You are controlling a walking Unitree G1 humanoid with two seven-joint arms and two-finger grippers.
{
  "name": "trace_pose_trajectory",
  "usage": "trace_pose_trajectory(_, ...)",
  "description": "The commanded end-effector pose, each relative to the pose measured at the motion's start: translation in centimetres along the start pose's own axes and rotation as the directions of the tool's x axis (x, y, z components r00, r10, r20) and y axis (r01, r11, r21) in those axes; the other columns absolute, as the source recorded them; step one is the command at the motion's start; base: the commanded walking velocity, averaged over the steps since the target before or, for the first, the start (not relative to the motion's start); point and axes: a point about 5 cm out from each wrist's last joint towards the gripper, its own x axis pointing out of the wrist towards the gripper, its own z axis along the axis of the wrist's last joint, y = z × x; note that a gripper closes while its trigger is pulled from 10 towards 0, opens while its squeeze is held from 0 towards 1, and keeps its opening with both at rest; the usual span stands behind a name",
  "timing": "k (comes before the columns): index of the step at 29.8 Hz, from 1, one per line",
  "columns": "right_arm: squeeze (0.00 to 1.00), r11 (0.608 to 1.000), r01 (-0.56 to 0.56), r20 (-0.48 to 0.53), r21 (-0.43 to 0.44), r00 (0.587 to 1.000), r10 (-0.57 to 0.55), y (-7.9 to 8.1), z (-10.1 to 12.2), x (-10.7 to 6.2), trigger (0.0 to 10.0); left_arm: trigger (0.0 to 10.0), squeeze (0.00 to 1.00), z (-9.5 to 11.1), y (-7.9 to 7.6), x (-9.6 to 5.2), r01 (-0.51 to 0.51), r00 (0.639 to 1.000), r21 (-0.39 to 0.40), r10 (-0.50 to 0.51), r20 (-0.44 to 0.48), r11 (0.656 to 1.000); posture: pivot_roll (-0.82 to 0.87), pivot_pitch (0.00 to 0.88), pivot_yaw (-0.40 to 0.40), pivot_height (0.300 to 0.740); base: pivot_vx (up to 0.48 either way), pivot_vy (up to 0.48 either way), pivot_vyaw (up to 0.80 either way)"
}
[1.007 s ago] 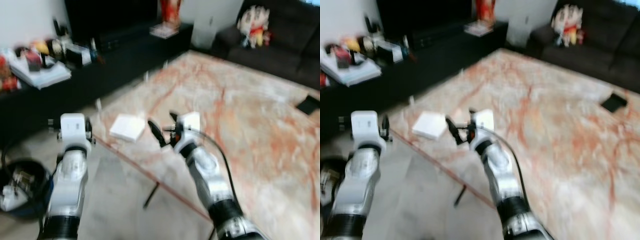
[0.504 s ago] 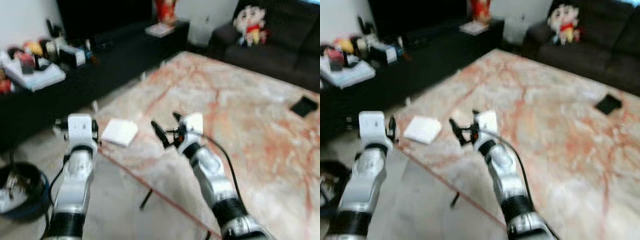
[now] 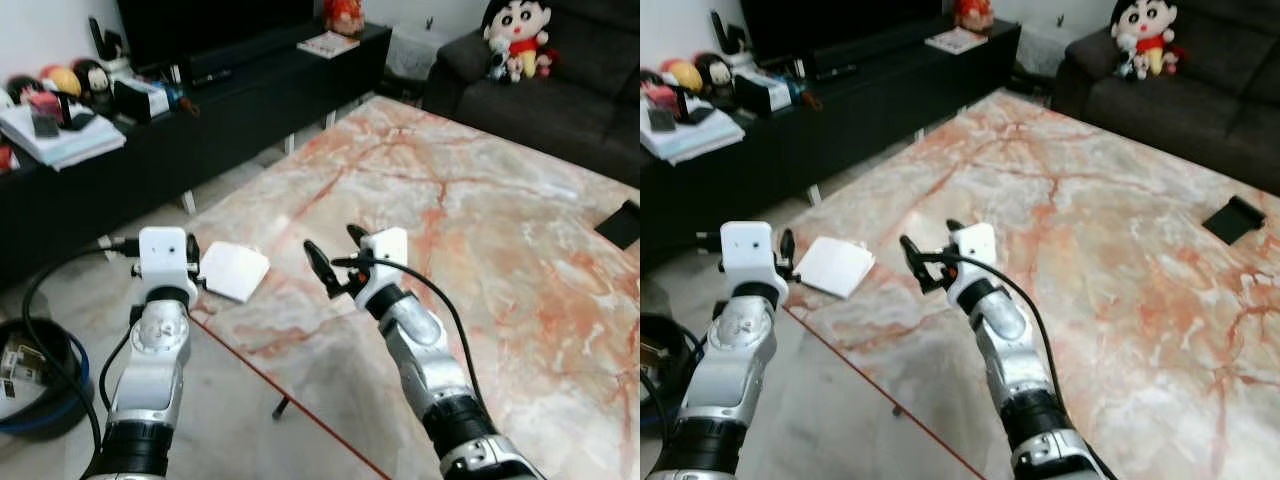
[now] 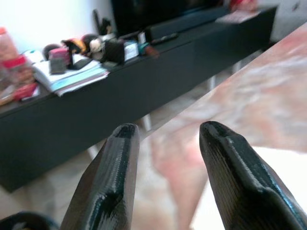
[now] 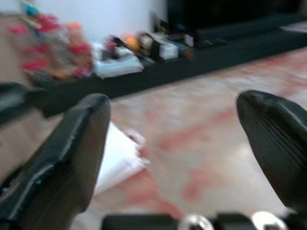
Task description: Picking trash to rubbish bin
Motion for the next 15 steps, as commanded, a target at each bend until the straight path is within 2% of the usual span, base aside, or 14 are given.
trace_pose_trajectory(1,0.0,1.0,0.022,-0.005,-0.01,1.0,-0.022,-0.85,0.06,-0.43,10.0,10.0,0.0,0.36,-0.65,0.02,0.016,1.0,0.0,-0.016,0.013,1.0,0.06,0.081,-0.075,0.74,0.307,0.0,0.0)
trace_pose_trajectory(8,0.0,1.0,0.02,-0.006,-0.007,1.0,-0.02,-0.83,0.05,-0.43,10.0,10.0,0.0,0.42,-0.47,0.08,0.012,1.0,0.004,-0.012,0.017,1.0,0.06,0.081,-0.075,0.74,0.218,0.0,0.0)
trace_pose_trajectory(12,0.0,1.0,0.02,-0.01,-0.008,1.0,-0.02,-0.87,-0.03,-0.47,10.0,10.0,0.0,0.52,-0.45,0.12,0.013,0.999,0.014,-0.014,0.036,1.0,0.05,0.081,-0.076,0.74,0.0,0.0,0.0)
trace_pose_trajectory(15,0.0,1.0,0.017,-0.011,-0.008,1.0,-0.017,-0.83,-0.07,-0.49,10.0,10.0,0.0,0.21,-0.26,0.15,0.001,1.0,0.033,-0.001,0.014,0.999,0.05,0.081,-0.076,0.74,0.0,0.0,0.0)
